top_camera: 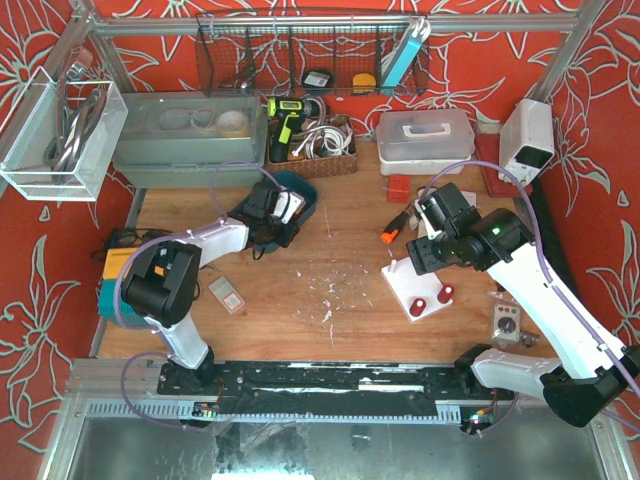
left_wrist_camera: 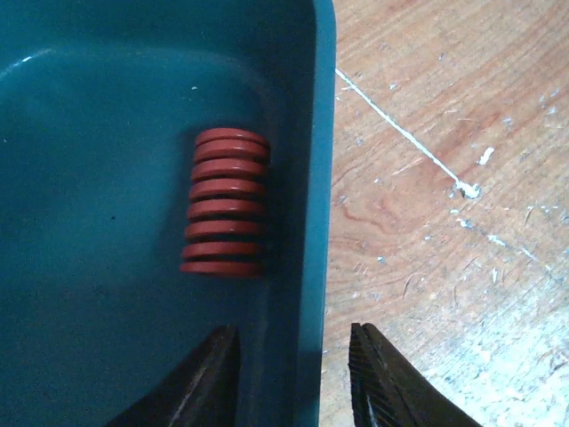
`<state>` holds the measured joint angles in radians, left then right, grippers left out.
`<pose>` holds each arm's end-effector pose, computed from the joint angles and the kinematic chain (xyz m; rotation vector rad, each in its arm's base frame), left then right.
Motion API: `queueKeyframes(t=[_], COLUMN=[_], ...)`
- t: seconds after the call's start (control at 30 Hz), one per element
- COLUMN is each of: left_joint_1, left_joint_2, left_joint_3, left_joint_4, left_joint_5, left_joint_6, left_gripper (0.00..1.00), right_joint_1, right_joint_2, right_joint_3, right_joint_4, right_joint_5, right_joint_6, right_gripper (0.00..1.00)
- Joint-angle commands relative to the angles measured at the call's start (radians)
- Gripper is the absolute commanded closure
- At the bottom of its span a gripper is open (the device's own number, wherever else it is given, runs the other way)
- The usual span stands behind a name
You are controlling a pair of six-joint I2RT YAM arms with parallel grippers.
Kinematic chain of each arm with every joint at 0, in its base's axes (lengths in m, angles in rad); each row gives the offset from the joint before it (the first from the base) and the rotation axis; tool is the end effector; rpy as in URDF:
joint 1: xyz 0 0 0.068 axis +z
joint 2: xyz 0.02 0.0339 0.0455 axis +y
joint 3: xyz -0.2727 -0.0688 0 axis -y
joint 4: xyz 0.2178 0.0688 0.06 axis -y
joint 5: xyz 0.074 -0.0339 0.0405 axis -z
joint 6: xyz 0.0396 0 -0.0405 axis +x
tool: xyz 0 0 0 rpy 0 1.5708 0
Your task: Install the large spring
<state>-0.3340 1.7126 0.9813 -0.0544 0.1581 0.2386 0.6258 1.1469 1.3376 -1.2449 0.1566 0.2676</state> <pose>0.3198 -0.1176 0.2027 0.7391 2.2371 -0.2328 0.1383 0.0923 0.3639 -0.4114 2.5756 0.1131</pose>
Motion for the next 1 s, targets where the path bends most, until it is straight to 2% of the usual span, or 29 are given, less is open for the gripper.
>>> queueKeyframes(t=[0.0, 0.1, 0.2, 0.27, 0.37, 0.43, 0.53, 0.7, 0.97], left_joint_1=[0.003, 0.002, 0.003, 0.005, 0.033, 0.071, 0.115, 0.120, 0.120], left_joint_2=[-0.032, -0.074, -0.123, -0.151, -0.143, -0.105, 0.002, 0.221, 0.281], left_joint_3=[0.003, 0.022, 0.029, 0.039, 0.079, 0.126, 0.241, 0.487, 0.477], left_joint_4=[-0.033, -0.076, -0.097, -0.100, -0.091, -0.097, -0.165, -0.387, -0.408], left_joint_5=[0.006, 0.012, -0.013, -0.051, -0.076, -0.057, 0.028, 0.117, 0.245], left_joint_6=[-0.067, -0.104, -0.149, -0.164, -0.196, -0.237, -0.224, -0.116, -0.075], left_gripper=[0.58, 0.47, 0.45, 0.46, 0.54, 0.61, 0.65, 0.59, 0.48], right_joint_1=[-0.005, -0.005, -0.005, -0.005, -0.005, -0.005, -0.006, -0.005, -0.005], right_joint_2=[-0.004, 0.000, 0.003, 0.006, 0.012, 0.022, 0.043, 0.080, 0.161], right_joint_3=[-0.007, 0.002, 0.011, 0.021, 0.029, 0.036, 0.066, 0.125, 0.227], right_joint_4=[-0.014, -0.024, -0.036, -0.045, -0.053, -0.060, -0.083, -0.137, -0.203], right_joint_5=[-0.006, -0.012, -0.019, -0.024, -0.035, -0.050, -0.057, -0.045, -0.004], right_joint_6=[0.011, 0.015, 0.019, 0.019, 0.024, 0.028, 0.030, 0.015, 0.036], right_gripper=[0.17, 0.17, 0.17, 0.17, 0.18, 0.18, 0.18, 0.19, 0.19])
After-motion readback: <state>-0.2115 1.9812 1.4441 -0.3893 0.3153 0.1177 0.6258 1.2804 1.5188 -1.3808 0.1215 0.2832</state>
